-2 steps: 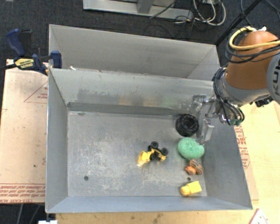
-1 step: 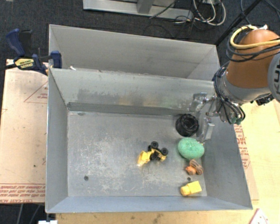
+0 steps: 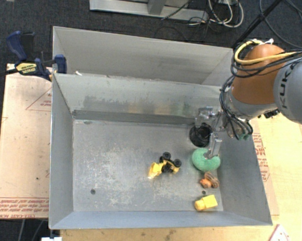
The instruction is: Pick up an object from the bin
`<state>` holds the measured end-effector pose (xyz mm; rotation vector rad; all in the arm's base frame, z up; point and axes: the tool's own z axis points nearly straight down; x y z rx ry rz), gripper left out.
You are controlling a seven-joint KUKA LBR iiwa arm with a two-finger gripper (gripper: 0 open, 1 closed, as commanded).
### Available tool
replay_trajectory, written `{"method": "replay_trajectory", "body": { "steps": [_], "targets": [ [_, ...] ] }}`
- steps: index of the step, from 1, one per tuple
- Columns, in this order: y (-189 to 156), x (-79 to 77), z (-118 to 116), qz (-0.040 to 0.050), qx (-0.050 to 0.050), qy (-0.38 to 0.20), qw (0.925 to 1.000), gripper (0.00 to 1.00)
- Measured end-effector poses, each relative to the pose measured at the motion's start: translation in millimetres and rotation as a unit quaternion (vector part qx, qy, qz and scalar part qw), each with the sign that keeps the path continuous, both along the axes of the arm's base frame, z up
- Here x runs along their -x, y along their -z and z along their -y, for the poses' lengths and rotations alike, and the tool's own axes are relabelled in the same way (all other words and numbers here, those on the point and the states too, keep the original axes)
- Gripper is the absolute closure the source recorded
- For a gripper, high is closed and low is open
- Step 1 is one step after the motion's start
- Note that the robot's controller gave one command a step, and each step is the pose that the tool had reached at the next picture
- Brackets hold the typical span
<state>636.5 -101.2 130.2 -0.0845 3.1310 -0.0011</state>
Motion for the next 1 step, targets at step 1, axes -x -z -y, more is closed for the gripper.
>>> {"method": "replay_trajectory", "body": {
  "steps": [1],
  "targets": [
    [39.3,-0.8,-8.8,-0.0050,-0.001,-0.014,0.9999,0.00]
  ]
}}
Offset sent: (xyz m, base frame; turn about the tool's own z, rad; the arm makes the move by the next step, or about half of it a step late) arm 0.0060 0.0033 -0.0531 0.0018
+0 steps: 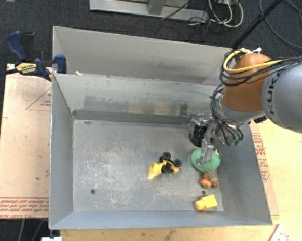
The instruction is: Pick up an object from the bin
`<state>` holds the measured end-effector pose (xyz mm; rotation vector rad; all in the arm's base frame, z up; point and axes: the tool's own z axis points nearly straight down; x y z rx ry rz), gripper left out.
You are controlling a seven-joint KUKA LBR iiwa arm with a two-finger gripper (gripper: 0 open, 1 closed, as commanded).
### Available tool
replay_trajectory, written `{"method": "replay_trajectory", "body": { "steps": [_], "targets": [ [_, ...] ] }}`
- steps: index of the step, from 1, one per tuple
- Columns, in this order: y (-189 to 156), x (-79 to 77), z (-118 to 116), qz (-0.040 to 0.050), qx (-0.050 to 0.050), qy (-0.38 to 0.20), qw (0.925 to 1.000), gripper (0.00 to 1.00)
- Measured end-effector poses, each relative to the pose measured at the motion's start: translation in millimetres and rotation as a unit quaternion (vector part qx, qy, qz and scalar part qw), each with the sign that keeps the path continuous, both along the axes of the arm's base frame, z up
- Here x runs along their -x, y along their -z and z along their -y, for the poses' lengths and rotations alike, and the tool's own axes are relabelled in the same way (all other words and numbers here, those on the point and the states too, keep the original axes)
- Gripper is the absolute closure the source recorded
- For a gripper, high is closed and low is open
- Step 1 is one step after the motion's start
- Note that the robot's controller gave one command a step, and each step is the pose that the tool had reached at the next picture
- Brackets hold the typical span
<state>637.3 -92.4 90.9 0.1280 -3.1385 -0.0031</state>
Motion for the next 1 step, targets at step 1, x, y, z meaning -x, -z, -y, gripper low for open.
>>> {"method": "replay_trajectory", "body": {
  "steps": [1],
  "targets": [
    [5.3,-4.7,2.3,0.0031,0.000,0.007,1.0000,0.00]
  ]
}}
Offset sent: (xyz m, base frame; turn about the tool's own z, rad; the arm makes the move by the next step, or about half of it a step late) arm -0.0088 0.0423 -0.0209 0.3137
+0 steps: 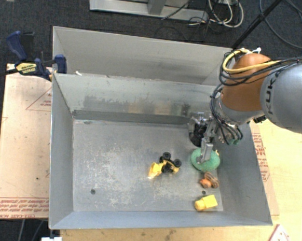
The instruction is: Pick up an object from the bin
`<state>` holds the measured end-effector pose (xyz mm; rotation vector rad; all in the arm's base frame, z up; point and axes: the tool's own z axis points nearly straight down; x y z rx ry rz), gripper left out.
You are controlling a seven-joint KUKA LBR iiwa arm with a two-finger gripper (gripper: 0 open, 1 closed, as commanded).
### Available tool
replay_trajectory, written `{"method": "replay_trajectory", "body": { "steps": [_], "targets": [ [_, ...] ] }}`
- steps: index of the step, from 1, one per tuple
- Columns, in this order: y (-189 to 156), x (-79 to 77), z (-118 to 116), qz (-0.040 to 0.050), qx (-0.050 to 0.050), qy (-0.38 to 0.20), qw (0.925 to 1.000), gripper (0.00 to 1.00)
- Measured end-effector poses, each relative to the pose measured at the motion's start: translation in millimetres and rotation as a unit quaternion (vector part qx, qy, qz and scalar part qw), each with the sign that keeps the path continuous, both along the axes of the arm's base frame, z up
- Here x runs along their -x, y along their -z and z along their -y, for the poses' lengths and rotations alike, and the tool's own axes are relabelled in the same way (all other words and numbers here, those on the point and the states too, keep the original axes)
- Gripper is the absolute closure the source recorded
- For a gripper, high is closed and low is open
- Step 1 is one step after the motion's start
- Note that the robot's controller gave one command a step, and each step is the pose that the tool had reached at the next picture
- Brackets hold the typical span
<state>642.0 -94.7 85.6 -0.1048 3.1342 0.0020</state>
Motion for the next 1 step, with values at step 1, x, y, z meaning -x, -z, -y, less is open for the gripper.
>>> {"method": "replay_trajectory", "body": {
  "steps": [1],
  "targets": [
    [5.9,4.5,-17.1,0.0015,0.001,0.070,0.9975,0.00]
  ]
}}
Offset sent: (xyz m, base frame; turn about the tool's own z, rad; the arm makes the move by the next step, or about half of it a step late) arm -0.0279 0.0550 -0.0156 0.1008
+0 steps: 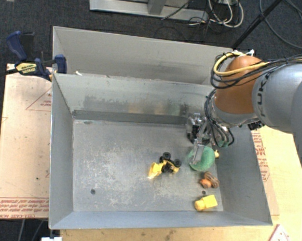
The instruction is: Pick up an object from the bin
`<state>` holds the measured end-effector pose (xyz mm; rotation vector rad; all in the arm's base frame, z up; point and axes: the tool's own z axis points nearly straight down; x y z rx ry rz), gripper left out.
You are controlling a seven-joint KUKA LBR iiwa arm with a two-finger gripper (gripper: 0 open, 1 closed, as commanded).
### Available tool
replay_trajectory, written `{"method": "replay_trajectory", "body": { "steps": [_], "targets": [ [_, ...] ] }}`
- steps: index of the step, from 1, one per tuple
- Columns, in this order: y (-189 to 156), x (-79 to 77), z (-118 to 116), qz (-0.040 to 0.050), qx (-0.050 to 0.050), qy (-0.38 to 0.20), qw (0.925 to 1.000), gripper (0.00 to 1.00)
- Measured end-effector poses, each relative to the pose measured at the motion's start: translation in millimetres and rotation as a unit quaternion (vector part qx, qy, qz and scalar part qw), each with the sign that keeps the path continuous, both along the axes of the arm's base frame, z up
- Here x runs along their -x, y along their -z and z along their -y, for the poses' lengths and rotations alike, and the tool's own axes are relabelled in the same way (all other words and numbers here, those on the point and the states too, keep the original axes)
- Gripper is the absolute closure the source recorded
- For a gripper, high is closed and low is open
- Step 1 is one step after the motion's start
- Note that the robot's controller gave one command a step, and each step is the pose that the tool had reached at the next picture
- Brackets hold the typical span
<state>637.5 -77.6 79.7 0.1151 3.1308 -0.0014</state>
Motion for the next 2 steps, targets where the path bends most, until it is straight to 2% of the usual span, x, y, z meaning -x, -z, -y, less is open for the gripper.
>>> {"method": "replay_trajectory", "body": {
  "steps": [1,2],
  "targets": [
    [4,8.9,-19,-0.0008,-0.001,0.075,0.9972,0.00],
    [8,44.6,-35,-0.0034,-0.001,-0.029,0.9996,0.00]
  ]
}}
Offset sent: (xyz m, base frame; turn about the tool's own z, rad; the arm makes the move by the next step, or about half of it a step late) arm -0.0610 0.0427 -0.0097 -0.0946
